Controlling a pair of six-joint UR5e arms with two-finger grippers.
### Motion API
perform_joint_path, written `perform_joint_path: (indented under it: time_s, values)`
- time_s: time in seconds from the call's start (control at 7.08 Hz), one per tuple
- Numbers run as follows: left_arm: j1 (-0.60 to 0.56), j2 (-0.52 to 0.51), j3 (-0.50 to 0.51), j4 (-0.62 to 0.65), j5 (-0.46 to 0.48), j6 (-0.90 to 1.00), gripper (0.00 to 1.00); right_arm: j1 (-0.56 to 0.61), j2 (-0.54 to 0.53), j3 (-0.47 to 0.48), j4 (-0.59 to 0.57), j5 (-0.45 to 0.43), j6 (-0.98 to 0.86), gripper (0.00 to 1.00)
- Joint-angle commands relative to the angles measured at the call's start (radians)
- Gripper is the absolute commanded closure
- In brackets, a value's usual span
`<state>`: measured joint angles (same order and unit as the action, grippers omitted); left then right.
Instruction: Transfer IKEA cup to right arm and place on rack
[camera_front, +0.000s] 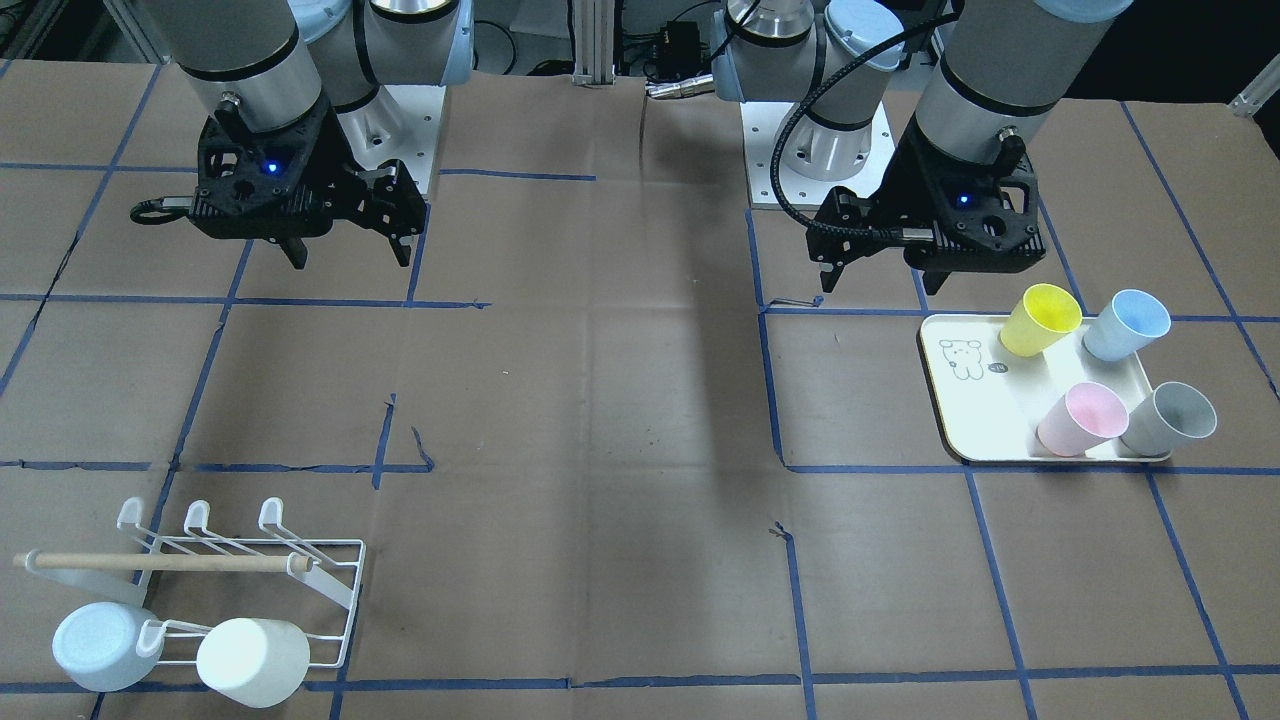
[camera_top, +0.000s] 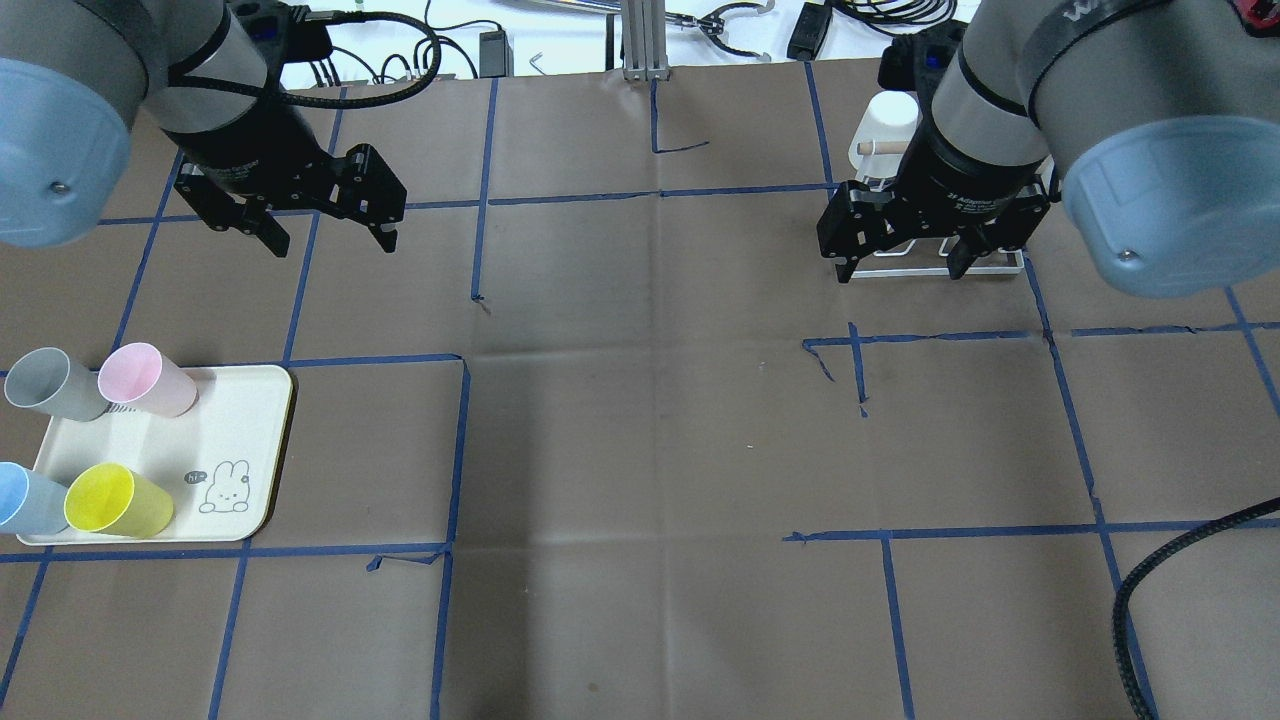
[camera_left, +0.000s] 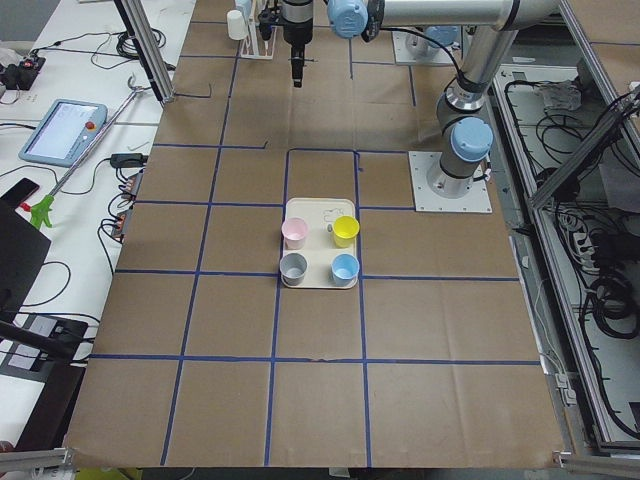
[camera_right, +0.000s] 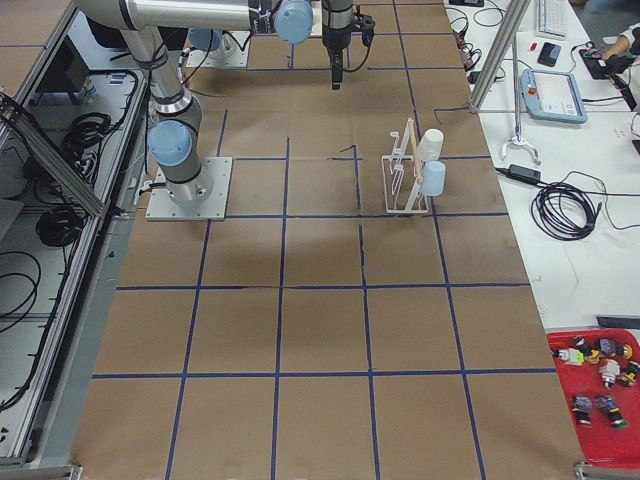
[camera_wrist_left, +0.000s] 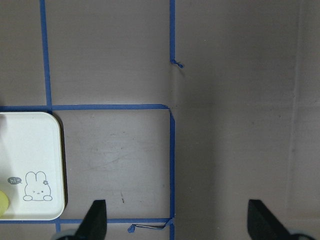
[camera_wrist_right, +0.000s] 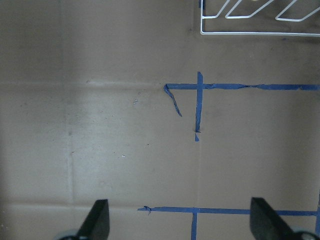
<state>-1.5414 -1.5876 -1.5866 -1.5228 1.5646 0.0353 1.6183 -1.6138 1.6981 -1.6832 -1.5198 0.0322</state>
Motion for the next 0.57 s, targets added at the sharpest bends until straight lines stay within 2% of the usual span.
perform_joint_path:
  time_s: [0.0, 0.42]
  values:
    - [0.0, 0.001, 0.0, 0.001, 0.0, 0.0, 0.0, 0.0, 0.002, 0.0, 0.003, 0.001, 0.002, 0.0]
    - [0.001, 0.003, 0.0, 0.001, 0.0, 0.0, 0.0, 0.0, 0.002, 0.002, 0.003, 0.003, 0.014, 0.0]
